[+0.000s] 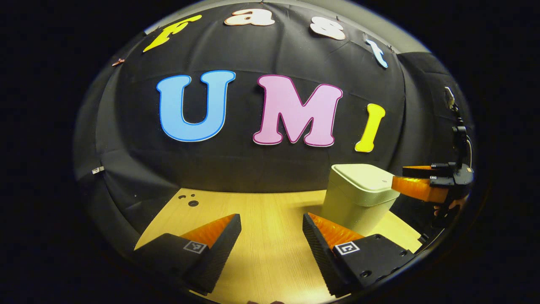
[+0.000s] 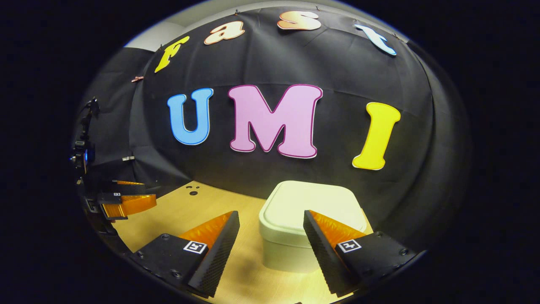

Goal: Press the lid of the desktop garbage bin to open it, pick up the crumpled paper on the desktop and throw it into the bin, then pick up the pop can on the desktop and drop it into the bin, and finally close the garbage bin lid.

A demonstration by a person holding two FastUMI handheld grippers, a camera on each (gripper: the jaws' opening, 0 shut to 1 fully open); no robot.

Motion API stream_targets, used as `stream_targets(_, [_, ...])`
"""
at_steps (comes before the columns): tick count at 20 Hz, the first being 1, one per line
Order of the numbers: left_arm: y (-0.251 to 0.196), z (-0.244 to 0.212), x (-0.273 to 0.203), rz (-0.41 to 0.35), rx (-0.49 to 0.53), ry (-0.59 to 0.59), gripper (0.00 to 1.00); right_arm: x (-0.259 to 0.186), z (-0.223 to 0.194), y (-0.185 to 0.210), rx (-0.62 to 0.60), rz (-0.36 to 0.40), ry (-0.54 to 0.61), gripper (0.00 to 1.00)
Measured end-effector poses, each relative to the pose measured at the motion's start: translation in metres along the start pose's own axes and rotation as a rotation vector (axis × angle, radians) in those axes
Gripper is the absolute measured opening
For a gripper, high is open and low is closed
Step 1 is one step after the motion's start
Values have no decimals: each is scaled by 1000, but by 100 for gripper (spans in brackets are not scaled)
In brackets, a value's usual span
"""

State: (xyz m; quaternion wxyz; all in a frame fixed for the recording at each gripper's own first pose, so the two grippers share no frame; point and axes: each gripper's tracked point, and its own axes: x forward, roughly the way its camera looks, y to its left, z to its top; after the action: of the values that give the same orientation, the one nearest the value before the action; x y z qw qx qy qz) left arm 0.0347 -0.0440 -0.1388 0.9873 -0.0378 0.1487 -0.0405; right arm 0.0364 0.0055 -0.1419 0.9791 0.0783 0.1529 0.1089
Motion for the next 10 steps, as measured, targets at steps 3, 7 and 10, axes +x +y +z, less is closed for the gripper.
stream_targets(3, [1,0,-5,-16,3,-5,94,-10,-9,16,-8,-7,4,96])
stream_targets(7, [2,0,-13,-35,10,-14,94,-23,-21,35,7,4,23,96])
stream_targets(10, [5,-3,-16,-28,3,-10,94,-29,-27,46,8,19,28,96])
